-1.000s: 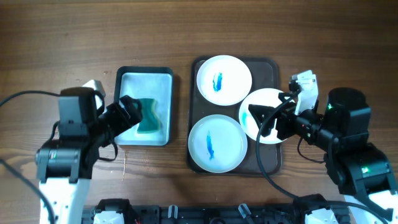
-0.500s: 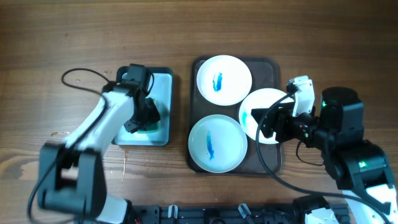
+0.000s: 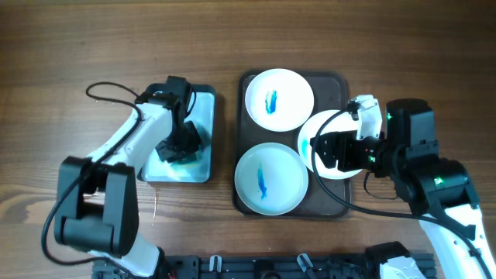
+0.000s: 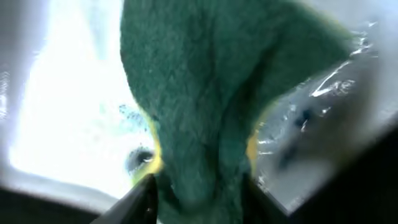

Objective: Clean dirty plates on tray and stack at the side

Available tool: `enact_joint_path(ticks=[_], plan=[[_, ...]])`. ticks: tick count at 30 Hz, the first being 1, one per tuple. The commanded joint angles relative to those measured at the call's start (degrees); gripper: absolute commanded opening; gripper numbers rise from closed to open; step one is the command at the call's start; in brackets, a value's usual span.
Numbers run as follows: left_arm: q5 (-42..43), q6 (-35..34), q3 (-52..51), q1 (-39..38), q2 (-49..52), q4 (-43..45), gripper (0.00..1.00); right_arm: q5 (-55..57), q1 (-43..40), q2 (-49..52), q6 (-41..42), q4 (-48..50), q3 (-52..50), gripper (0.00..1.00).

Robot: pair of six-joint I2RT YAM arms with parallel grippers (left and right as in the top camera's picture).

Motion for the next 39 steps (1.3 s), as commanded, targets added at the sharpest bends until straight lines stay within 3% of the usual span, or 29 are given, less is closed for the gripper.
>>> enact_joint_path(ticks=[1, 6, 12, 13, 15, 22, 23, 24, 25, 26, 27, 28, 30, 33, 39], plan=[[-7.04, 2.1, 2.19, 0.28, -3.96, 1.05, 0.52, -1.09, -0.11, 0.04, 0.48, -0.09, 1.09, 0.71], [-12.9, 2.19, 0.24, 0.28, -3.13, 6.69, 0.57, -1.11, -0.11, 0.04, 0.59, -0.11, 1.09, 0.71], [-11.65, 2.1, -7.63, 0.28, 0.79, 17.77, 0.48, -1.09, -0.11, 0.07, 1.92, -0.46, 1.09, 0.7], [-11.56, 2.12, -8.22, 0.28, 1.27, 18.64, 0.42, -1.09, -0.11, 0.07, 1.9, -0.46, 1.09, 0.71], [-11.58, 2.19, -8.59, 0.28, 2.21, 19.65, 0.07, -1.09, -0.11, 0.07, 1.92, -0.46, 1.09, 0.7], [-11.58, 6.69, -3.48, 0.9, 0.35, 16.65, 0.04, -1.09, -0.11, 0.04, 1.88, -0.48, 1.09, 0.7], [-11.54, 6.67, -1.92, 1.07, 0.02, 14.97, 0.06, -1.09, -0.11, 0.04, 1.9, -0.5, 1.09, 0.7], [-11.54, 6.64, -0.24, 1.11, -0.31, 12.83, 0.24, -1.09, -0.11, 0.04, 1.88, -0.52, 1.09, 0.7], [-11.47, 6.6, 1.03, 1.11, -0.46, 11.15, 0.51, -1.09, -0.11, 0.04, 1.9, -0.55, 1.09, 0.7], [-10.34, 6.6, 3.13, 1.11, -0.76, 8.26, 0.85, -1.09, -0.11, 0.04, 1.92, -0.59, 1.09, 0.7], [-9.05, 6.6, 4.46, 1.11, -0.98, 6.21, 0.98, -1.07, -0.11, 0.04, 1.9, -0.72, 1.09, 0.7], [-7.13, 6.6, 5.73, 1.09, -1.18, 3.89, 1.0, -1.07, -0.11, 0.07, 1.88, -0.83, 1.09, 0.7], [-3.74, 6.4, 6.23, 1.09, -1.4, 1.38, 0.96, -1.05, -0.11, 0.07, 1.88, -1.05, 1.07, 0.7], [-1.03, 6.01, 5.35, 0.98, -0.85, -0.74, 0.78, -0.85, -0.11, 0.17, 1.9, -2.34, 1.05, 0.7], [-2.16, 4.7, -2.95, 0.87, -0.28, 4.17, 0.5, -0.9, -0.07, 2.45, 1.9, -8.79, -0.07, 0.66]])
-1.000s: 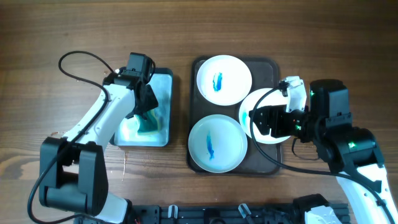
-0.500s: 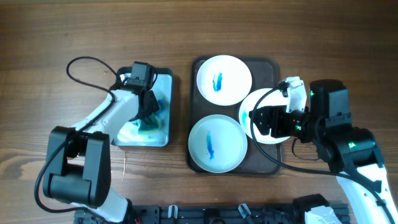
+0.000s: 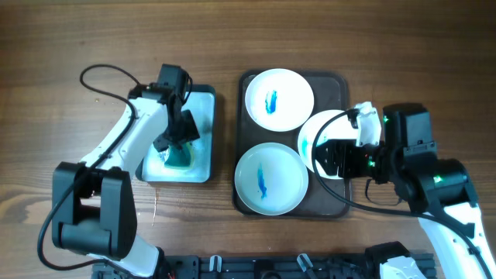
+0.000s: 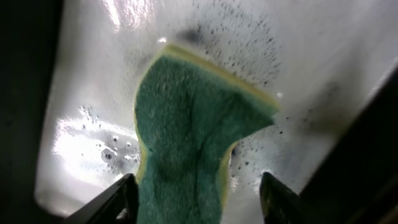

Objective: Clean dirty plates on tray and stack at the side

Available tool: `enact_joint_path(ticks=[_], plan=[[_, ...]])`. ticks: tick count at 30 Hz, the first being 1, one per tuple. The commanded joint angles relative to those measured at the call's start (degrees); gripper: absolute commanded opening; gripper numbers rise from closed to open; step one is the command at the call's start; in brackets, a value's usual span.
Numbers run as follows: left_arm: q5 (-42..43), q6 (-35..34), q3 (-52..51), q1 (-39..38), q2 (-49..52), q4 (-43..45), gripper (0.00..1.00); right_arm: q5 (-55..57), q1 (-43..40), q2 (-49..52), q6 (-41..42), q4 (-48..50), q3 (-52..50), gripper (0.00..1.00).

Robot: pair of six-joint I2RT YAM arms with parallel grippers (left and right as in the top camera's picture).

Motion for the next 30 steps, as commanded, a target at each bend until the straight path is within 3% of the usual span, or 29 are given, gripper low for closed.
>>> enact_joint_path(ticks=[1, 4, 6, 9, 15, 19, 22, 30], plan=[[0.44, -0.48, -7.61, 0.0, 0.17, 4.76, 0.45, -0.87, -0.07, 2.43, 0.33, -1.57, -0.81, 0.65], [0.48, -0.46, -11.39, 0.0, 0.17, 9.79, 0.29, -0.87, -0.07, 4.09, 0.22, -1.66, -2.32, 0.6], [0.48, -0.46, -12.04, 0.02, 0.15, 10.71, 0.04, -0.87, -0.07, 5.38, 0.22, -1.38, -3.02, 0.56], [0.48, -0.44, -10.54, 0.02, -0.61, 8.57, 0.04, -0.26, -0.04, 7.78, 0.22, -0.44, -3.26, 0.43], [0.46, -0.04, -3.85, 0.02, -4.61, 0.15, 0.04, 9.88, 5.22, 11.65, 4.37, -0.74, -3.54, 0.34], [0.48, -0.04, 1.2, 0.02, -8.85, -5.75, 0.04, 14.25, 8.55, 15.13, 12.46, 0.72, -5.68, 0.34], [0.48, -0.02, 3.87, 0.0, -12.41, -9.31, 0.04, 12.44, 8.61, 17.73, 12.39, 2.8, -8.2, 0.42], [1.84, -0.04, 4.5, 0.0, -21.86, -11.04, 0.04, 9.16, 8.61, 23.26, 8.46, 17.0, -16.61, 0.46]])
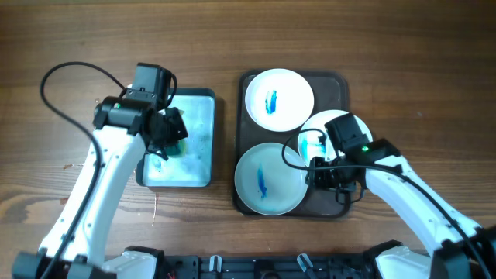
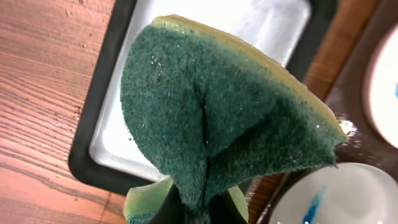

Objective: Clean dirty plates on tray and stack at the side
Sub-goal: 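Carry the sponge with the left gripper to the lower plate, then scrub the lower plate with the sponge while right gripper holds it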

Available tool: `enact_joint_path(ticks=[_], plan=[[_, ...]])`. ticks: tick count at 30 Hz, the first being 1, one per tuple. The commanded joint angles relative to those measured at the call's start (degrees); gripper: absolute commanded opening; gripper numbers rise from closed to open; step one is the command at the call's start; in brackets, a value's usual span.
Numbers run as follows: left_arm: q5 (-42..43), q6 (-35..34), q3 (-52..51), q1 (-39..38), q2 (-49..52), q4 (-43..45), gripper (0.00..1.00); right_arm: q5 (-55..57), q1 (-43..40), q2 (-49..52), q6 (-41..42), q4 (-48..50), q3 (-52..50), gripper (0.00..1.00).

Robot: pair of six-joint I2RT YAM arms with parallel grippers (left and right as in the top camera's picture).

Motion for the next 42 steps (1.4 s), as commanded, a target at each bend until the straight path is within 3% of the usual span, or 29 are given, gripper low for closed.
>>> enact_joint_path(ticks=[1, 7, 9, 15, 20, 26, 37, 42], plan=[[2.34, 0.09, 0.92, 0.0, -3.17, 0.0, 0.04, -1.4, 0.33, 2.4, -2.56, 5.29, -2.14, 0.46], [3.98, 0.07, 0.92, 0.0, -3.19, 0.02, 0.04, -1.51, 0.33, 6.08, -4.7, 9.99, -2.95, 0.31], [4.02, 0.04, 0.9, 0.0, -3.19, 0.0, 0.04, 0.79, 0.33, 6.88, -4.72, 11.28, -2.95, 0.22], [9.38, 0.04, 0.9, 0.0, -3.08, 1.64, 0.04, 12.74, 0.33, 7.1, 2.19, 16.33, -2.93, 0.04], [12.57, -0.15, 0.79, -1.57, -2.08, 2.75, 0.04, 14.36, 0.26, 7.08, 6.03, 17.38, -2.62, 0.05], [14.23, -3.74, 0.52, -10.73, 2.34, 8.55, 0.04, 13.92, 0.28, 7.08, 3.8, 16.48, -2.62, 0.04], [15.96, -16.24, 0.52, -27.15, 23.58, 25.03, 0.04, 13.92, 0.28, 7.08, 3.13, 16.31, -2.62, 0.04], [21.16, -16.55, 0.52, -29.88, 30.97, 33.46, 0.04, 13.9, 0.28, 7.08, 3.17, 16.33, -2.62, 0.04]])
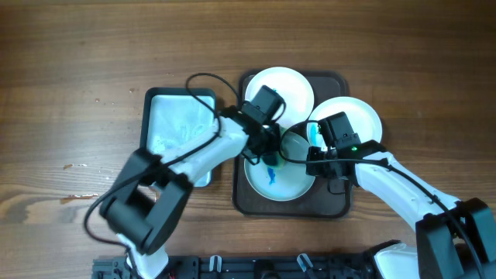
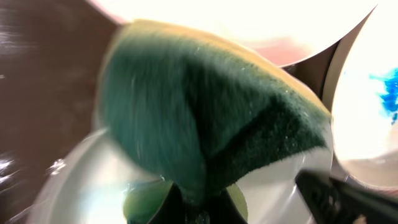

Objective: Clean dirty plates on tray and stack at the side
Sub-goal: 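Scrub the lower plate with the sponge while right gripper holds it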

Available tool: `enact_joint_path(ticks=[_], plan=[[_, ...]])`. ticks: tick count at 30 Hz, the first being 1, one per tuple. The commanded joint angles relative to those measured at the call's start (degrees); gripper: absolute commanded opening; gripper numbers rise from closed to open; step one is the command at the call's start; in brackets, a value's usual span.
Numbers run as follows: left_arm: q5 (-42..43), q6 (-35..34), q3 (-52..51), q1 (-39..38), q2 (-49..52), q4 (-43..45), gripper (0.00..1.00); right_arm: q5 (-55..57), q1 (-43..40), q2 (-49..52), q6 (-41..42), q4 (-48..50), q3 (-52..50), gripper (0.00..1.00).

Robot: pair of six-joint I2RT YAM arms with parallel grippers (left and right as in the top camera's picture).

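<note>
Three white plates sit around the brown tray [image 1: 244,206]. The back plate [image 1: 288,84] is partly covered by my left arm. The front plate [image 1: 273,183] carries a blue smear. The right plate [image 1: 353,116] hangs over the tray's right edge, blue showing at its left rim [image 2: 387,93]. My left gripper [image 1: 277,146] [image 2: 199,208] is shut on a folded green-and-yellow sponge [image 1: 294,144] [image 2: 205,106], held between the plates over the tray's middle. My right gripper [image 1: 319,157] grips the right plate's near-left rim, right beside the sponge.
A black-rimmed basin of water [image 1: 174,124] stands left of the tray. Both arms cross over the tray's middle, with cables looping above the left arm. Bare wooden table surrounds the tray and basin.
My left gripper has carried the sponge from above the water basin to the middle of the tray, beside the right plate. The right plate now lies further right and back, over the tray's edge.
The left gripper first pressed the sponge into the basin's water, then had it lower in the basin, then held it lifted above the basin. The right gripper stayed at the right plate's rim throughout. Now the sponge and the held plate meet over the tray.
</note>
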Motion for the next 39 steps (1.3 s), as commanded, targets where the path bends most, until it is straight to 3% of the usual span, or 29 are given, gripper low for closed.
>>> enact_joint_path(ticks=[1, 5, 8, 11, 15, 20, 23, 27, 33, 39], plan=[[2.93, -2.54, 0.5, -1.49, 4.37, 2.56, 0.04, 4.63, -0.2, 0.76, 0.17, -0.35, 0.0, 0.04], [-8.11, -2.49, 0.5, -0.92, 5.4, -2.27, 0.04, 4.02, -0.2, 0.76, 0.17, -0.35, 0.0, 0.04], [-21.7, -2.45, 0.9, -0.33, 5.38, -9.88, 0.04, 3.56, -0.2, 0.76, 0.17, -0.31, 0.0, 0.04], [-25.7, -0.04, 1.14, -0.22, 5.38, -12.72, 0.04, 3.56, -0.2, 0.76, 0.17, -0.31, 0.0, 0.04], [-22.38, 0.57, 1.16, -0.55, 5.38, -12.48, 0.04, 3.56, -0.2, 0.76, 0.07, -0.33, 0.0, 0.04], [1.18, 2.12, 0.63, -1.66, 5.4, -4.02, 0.04, 3.56, -0.2, 0.76, 0.04, -0.35, 0.0, 0.04], [7.37, 2.27, 0.48, -3.45, 5.81, 1.4, 0.04, 3.56, -0.2, 0.76, 0.07, -0.39, 0.0, 0.04], [7.89, 2.23, 0.48, -6.38, 6.21, 4.28, 0.04, 3.56, -0.2, 0.76, 0.02, -0.42, 0.0, 0.04], [9.01, 1.6, 0.5, -7.65, 6.21, 1.95, 0.04, 3.56, -0.2, 0.76, 0.04, -0.44, 0.0, 0.04], [-4.09, 1.66, 0.5, -2.64, 6.19, -10.67, 0.04, 3.54, -0.2, 0.76, 0.07, -0.57, 0.0, 0.04]])
